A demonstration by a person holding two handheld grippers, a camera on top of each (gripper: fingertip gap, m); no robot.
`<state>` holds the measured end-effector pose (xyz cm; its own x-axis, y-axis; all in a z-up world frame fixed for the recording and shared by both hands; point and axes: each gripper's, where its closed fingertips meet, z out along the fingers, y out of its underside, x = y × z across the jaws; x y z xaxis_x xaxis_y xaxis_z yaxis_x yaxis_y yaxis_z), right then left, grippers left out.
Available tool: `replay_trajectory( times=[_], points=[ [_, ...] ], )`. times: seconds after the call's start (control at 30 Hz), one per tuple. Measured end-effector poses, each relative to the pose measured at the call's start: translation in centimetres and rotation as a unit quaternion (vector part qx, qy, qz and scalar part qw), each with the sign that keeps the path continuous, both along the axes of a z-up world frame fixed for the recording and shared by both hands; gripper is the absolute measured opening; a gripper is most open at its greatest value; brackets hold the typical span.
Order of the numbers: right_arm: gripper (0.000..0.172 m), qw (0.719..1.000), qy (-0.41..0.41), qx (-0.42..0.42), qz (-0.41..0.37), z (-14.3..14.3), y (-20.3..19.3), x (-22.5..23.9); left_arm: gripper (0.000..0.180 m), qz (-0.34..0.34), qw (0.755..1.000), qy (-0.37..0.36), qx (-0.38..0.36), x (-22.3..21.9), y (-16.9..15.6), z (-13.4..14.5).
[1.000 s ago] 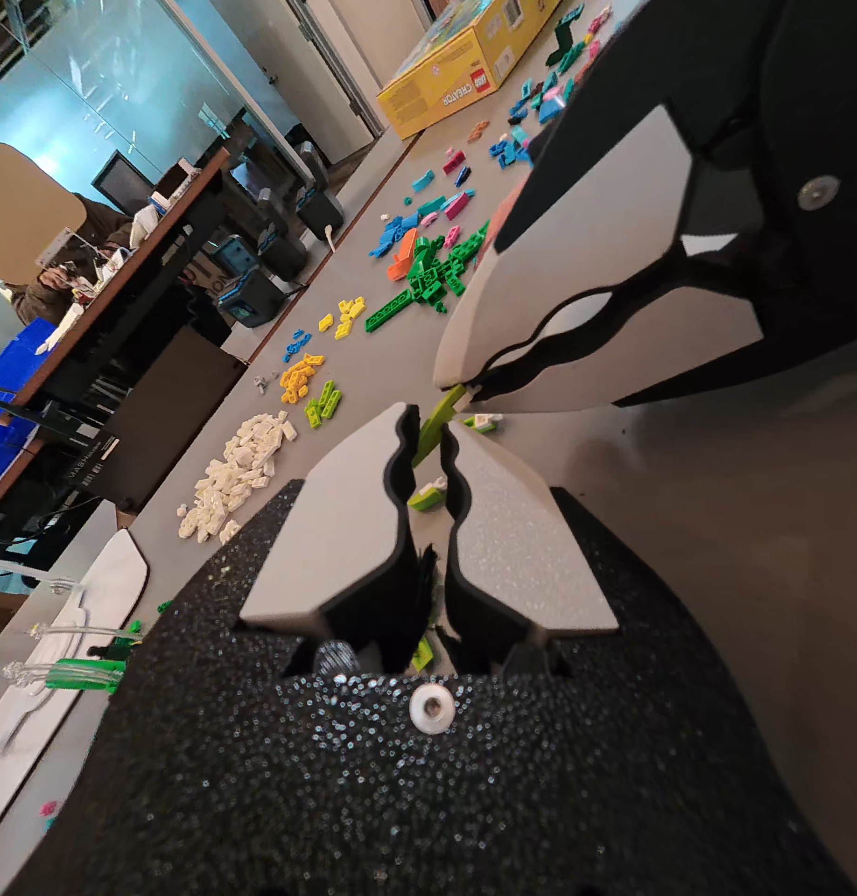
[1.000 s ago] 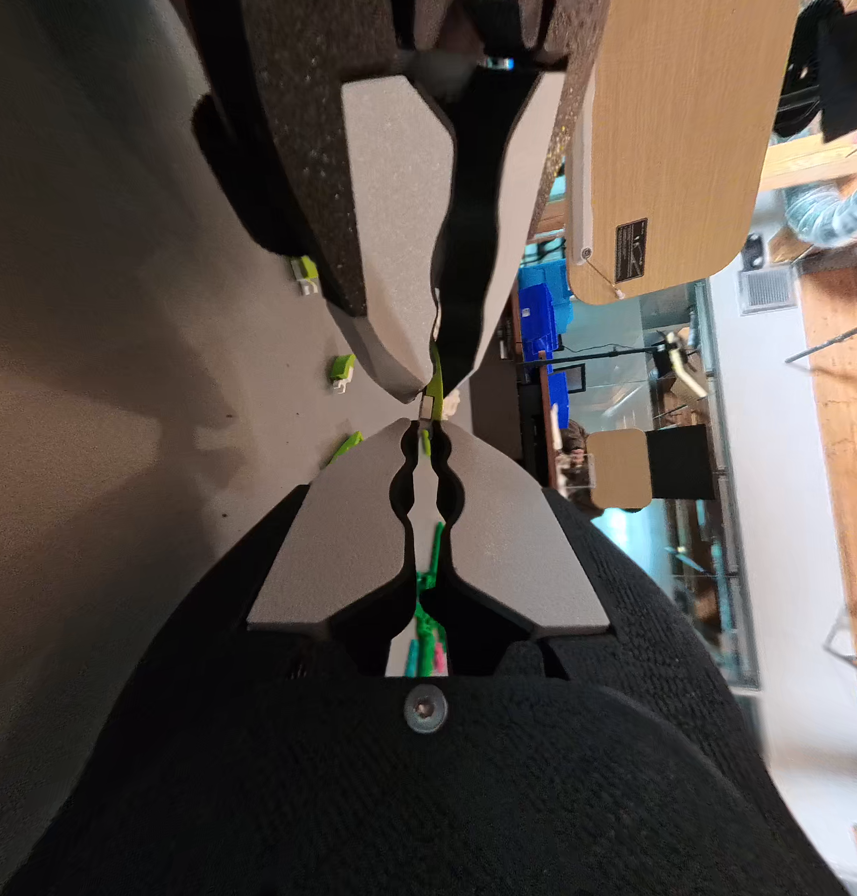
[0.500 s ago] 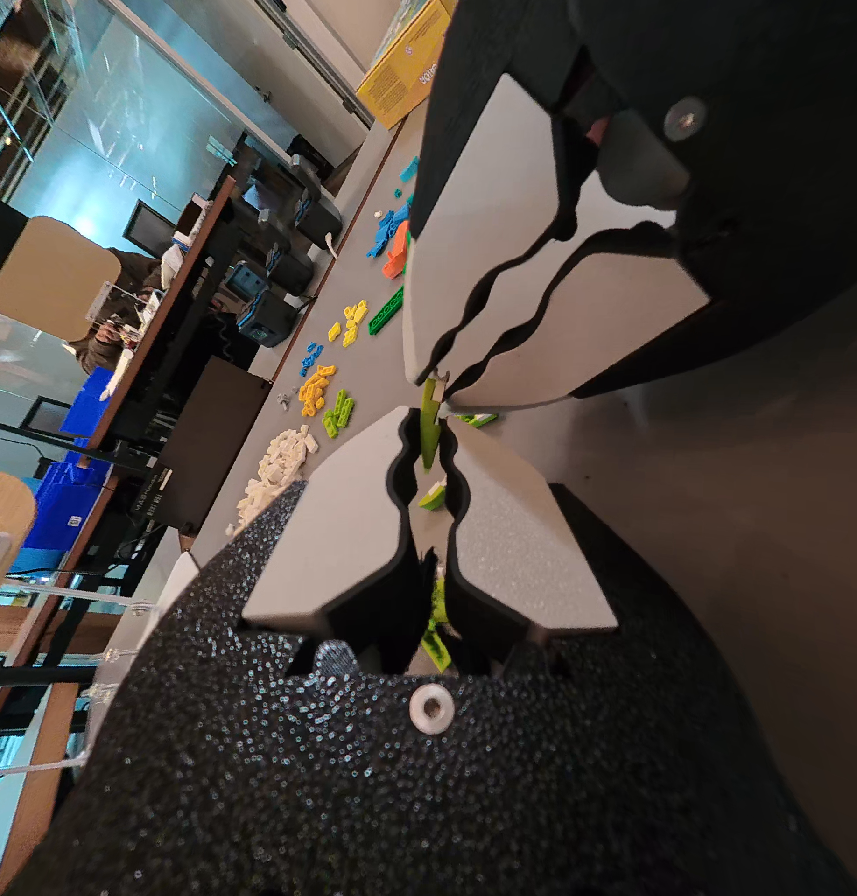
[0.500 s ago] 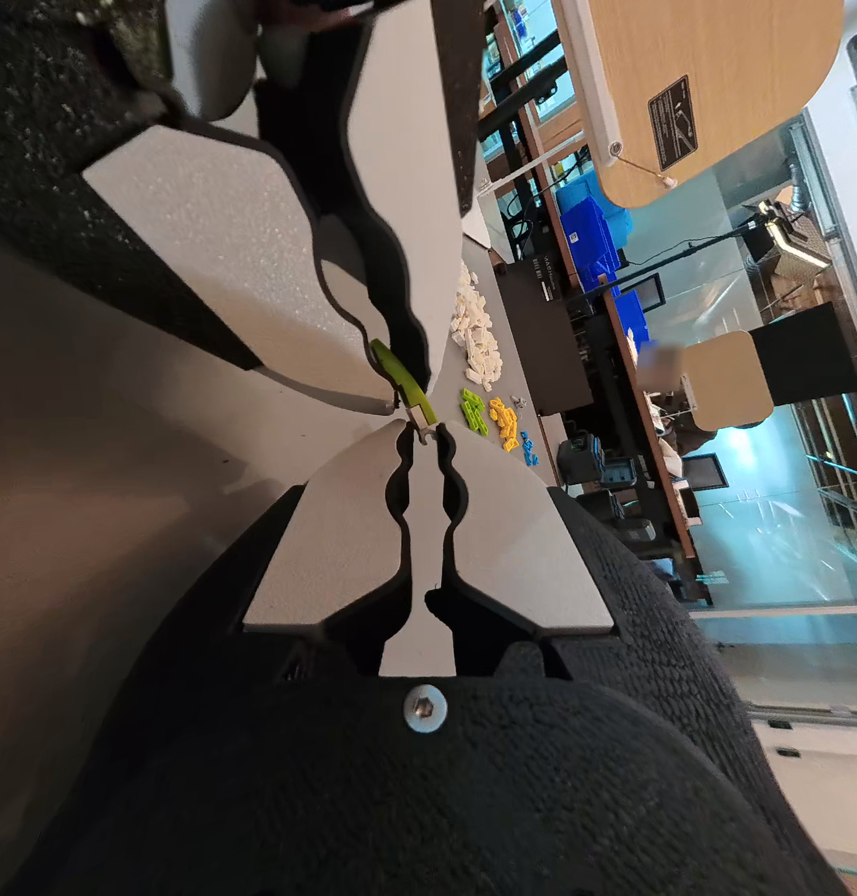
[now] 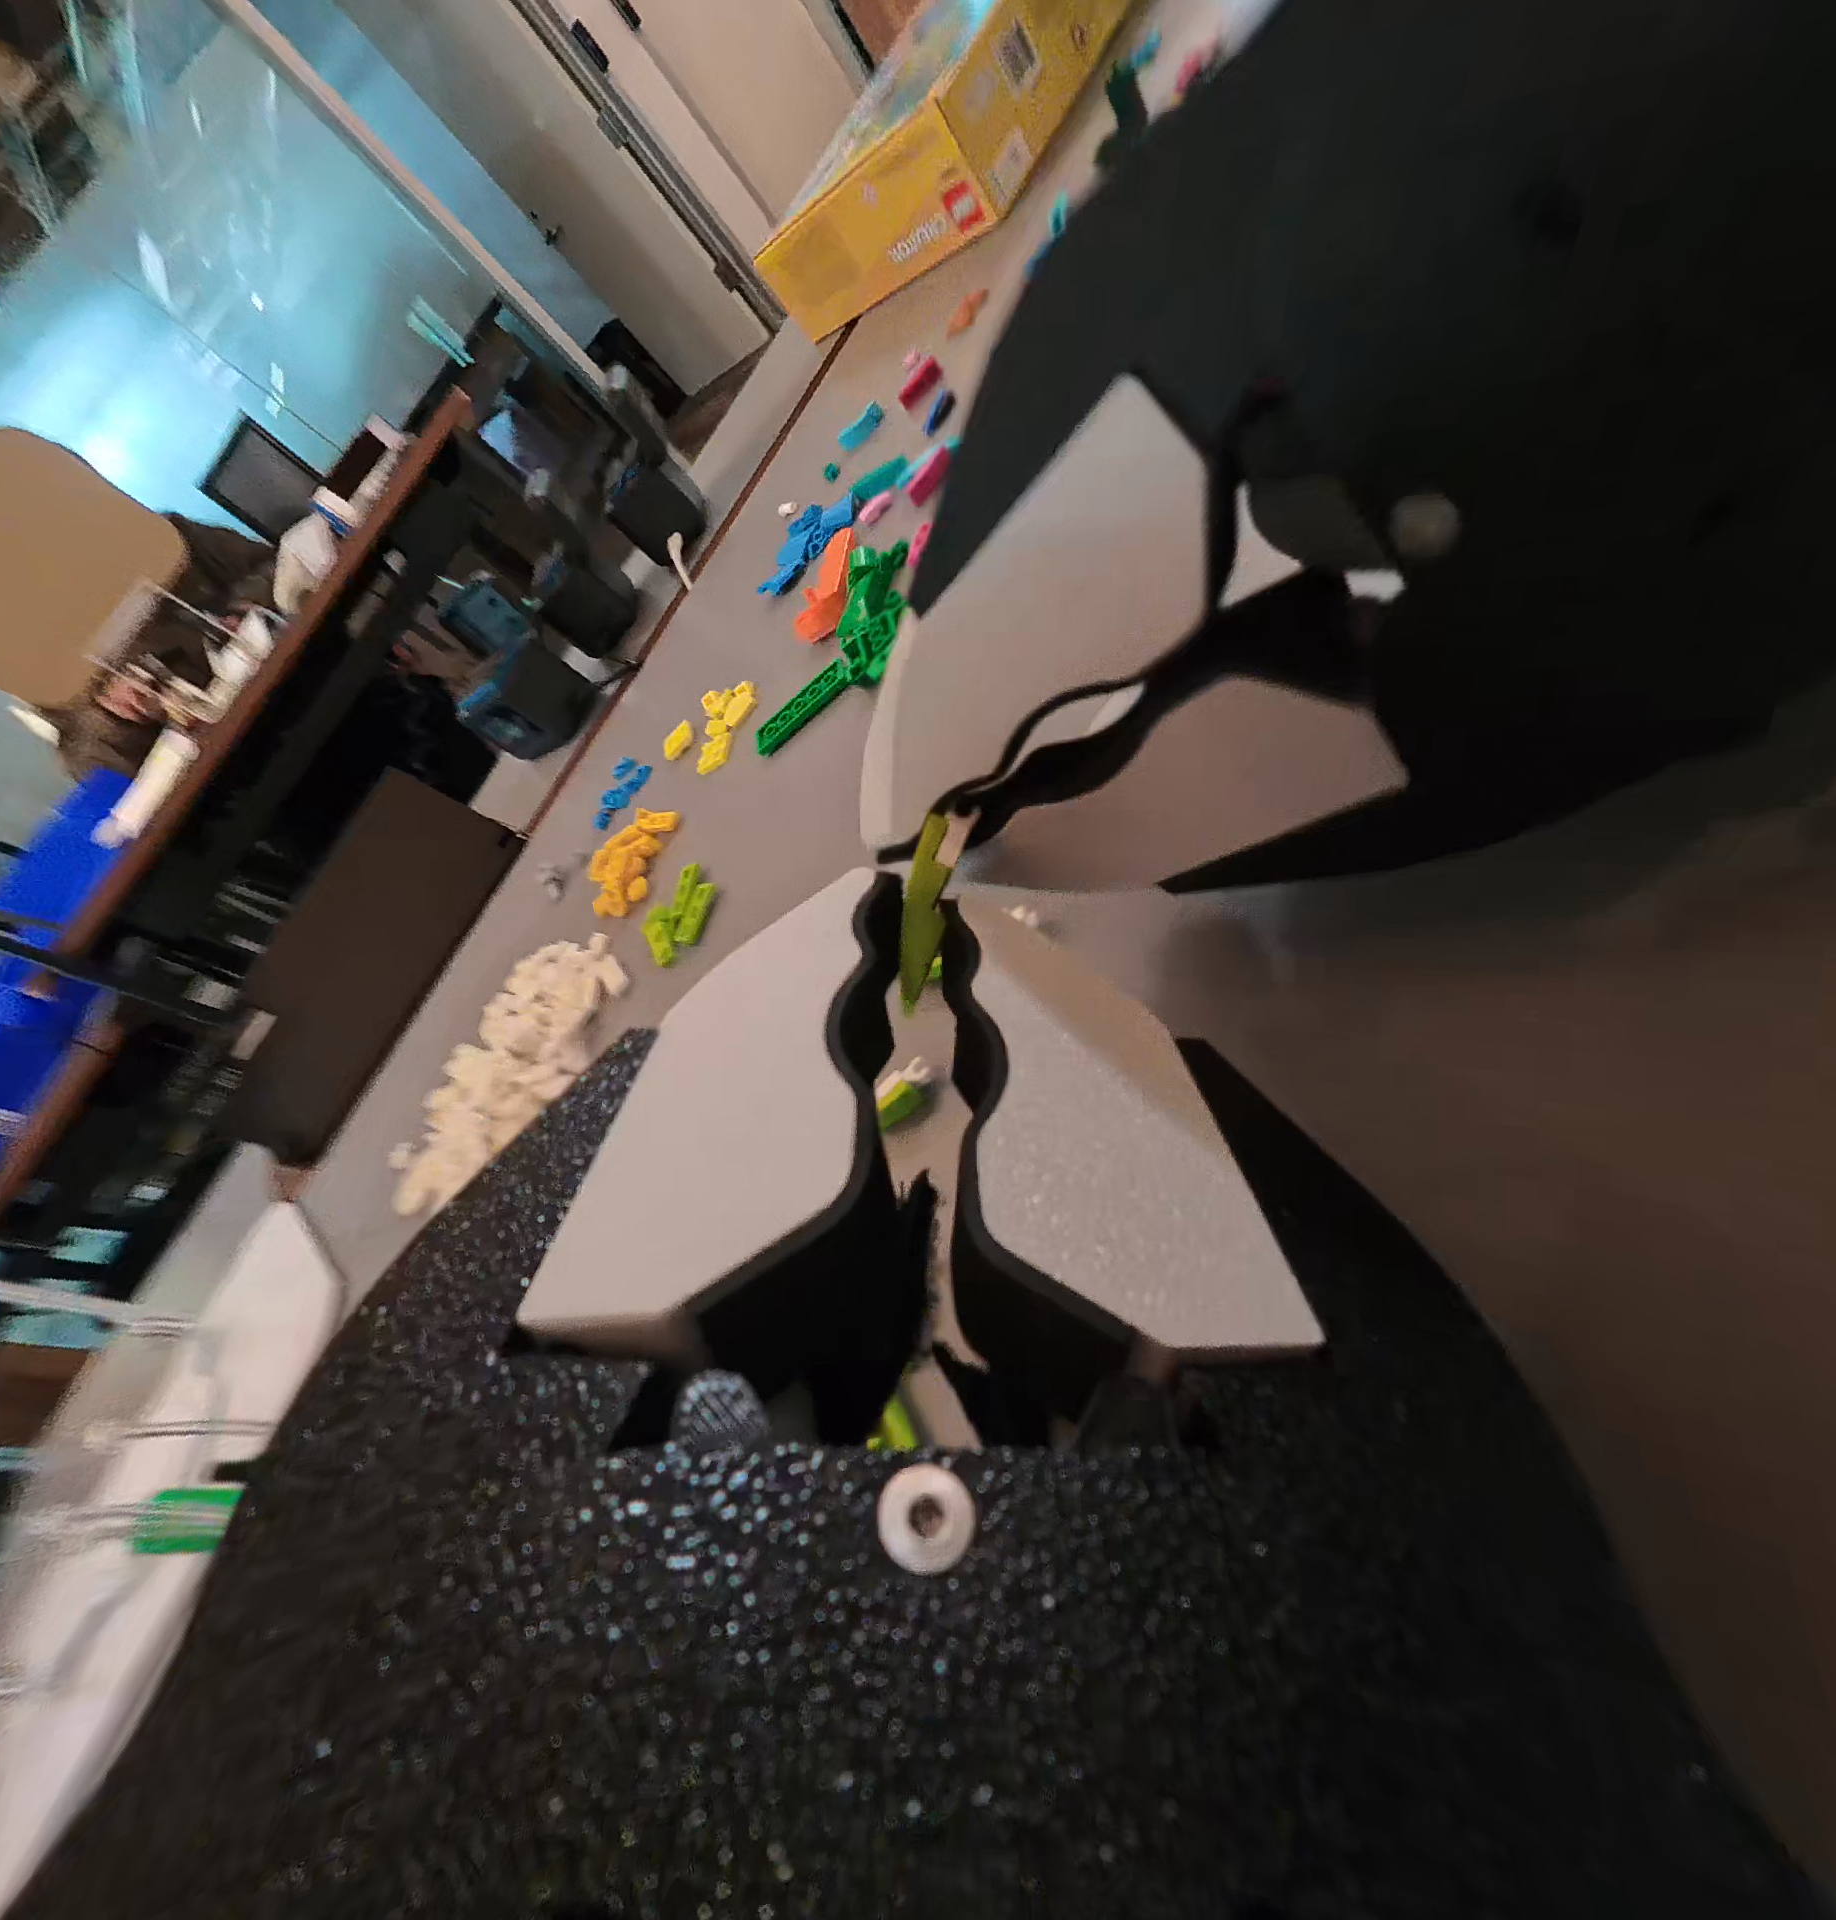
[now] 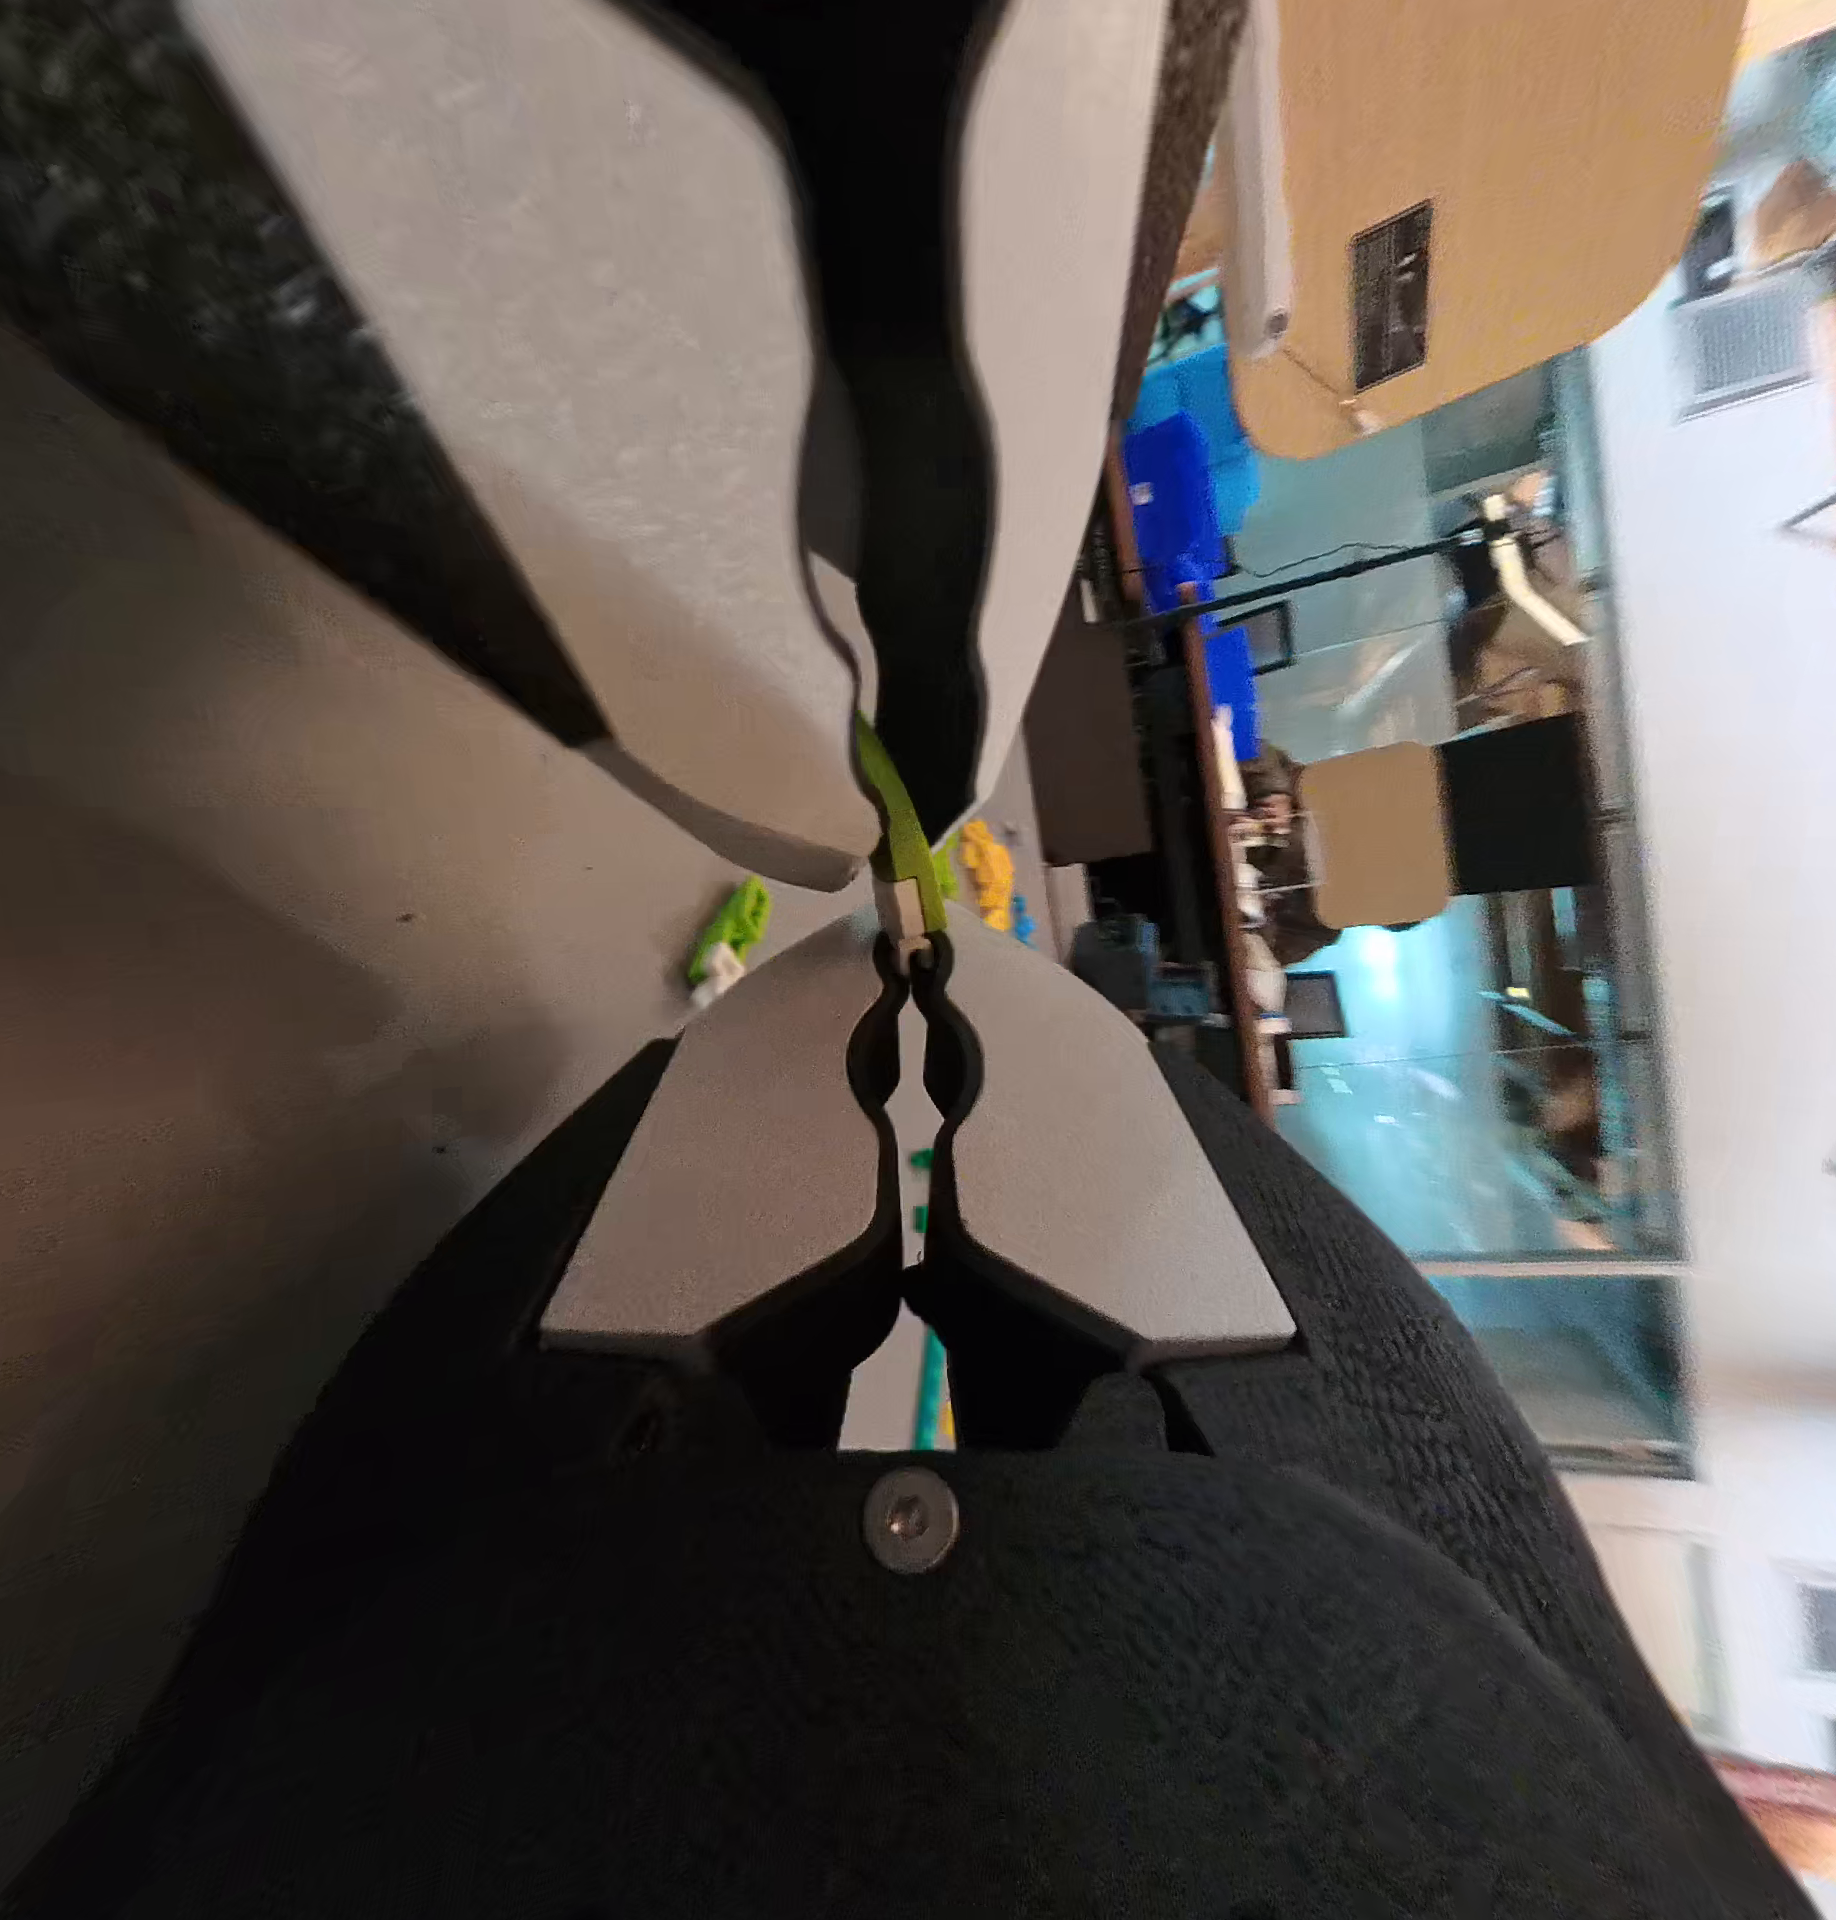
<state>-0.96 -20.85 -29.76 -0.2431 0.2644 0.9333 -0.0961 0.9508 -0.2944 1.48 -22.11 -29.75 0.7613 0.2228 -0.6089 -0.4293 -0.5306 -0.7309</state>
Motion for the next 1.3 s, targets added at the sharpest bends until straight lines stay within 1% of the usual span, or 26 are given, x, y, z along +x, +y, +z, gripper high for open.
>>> replay_trajectory(
  times=[0.07, 0.1, 0.2, 0.3, 0.4, 0.73, 0.93, 1.3],
  points=[
    [0.0, 0.999, 0.019, 0.031, -0.012, 0.0, 0.2, -0.1, 0.009, -0.001, 0.998, -0.056, 0.028, 0.0, 0.2, 0.2],
    [0.0, 0.998, 0.026, 0.047, -0.016, -0.1, 0.3, -0.2, 0.009, 0.0, 0.997, -0.072, 0.036, 0.0, 0.2, 0.2],
    [0.0, 0.998, 0.03, 0.055, -0.024, -0.2, 0.5, -0.4, 0.009, 0.014, 0.997, -0.07, 0.036, -0.1, 0.3, 0.2],
    [0.0, 0.998, 0.031, 0.054, -0.027, -0.2, 0.5, -0.4, 0.009, 0.027, 0.994, -0.093, 0.048, -0.5, 0.3, 0.2],
    [0.0, 0.998, 0.028, 0.053, -0.03, -0.3, 0.5, -0.4, 0.01, 0.033, 0.994, -0.092, 0.045, -0.7, 0.3, 0.0],
    [0.0, 0.995, 0.037, 0.084, -0.031, -0.8, 0.6, -0.6, 0.01, 0.041, 0.992, -0.112, 0.043, -1.0, 0.2, -0.4],
    [0.0, 0.993, 0.047, 0.101, -0.028, -1.0, 0.6, -0.7, 0.01, 0.039, 0.988, -0.141, 0.052, -1.0, 0.2, -0.6],
    [0.0, 0.991, 0.071, 0.109, -0.026, -1.1, 0.7, -1.0, 0.01, 0.043, 0.985, -0.158, 0.052, -1.2, 0.2, -0.8]
  ],
)
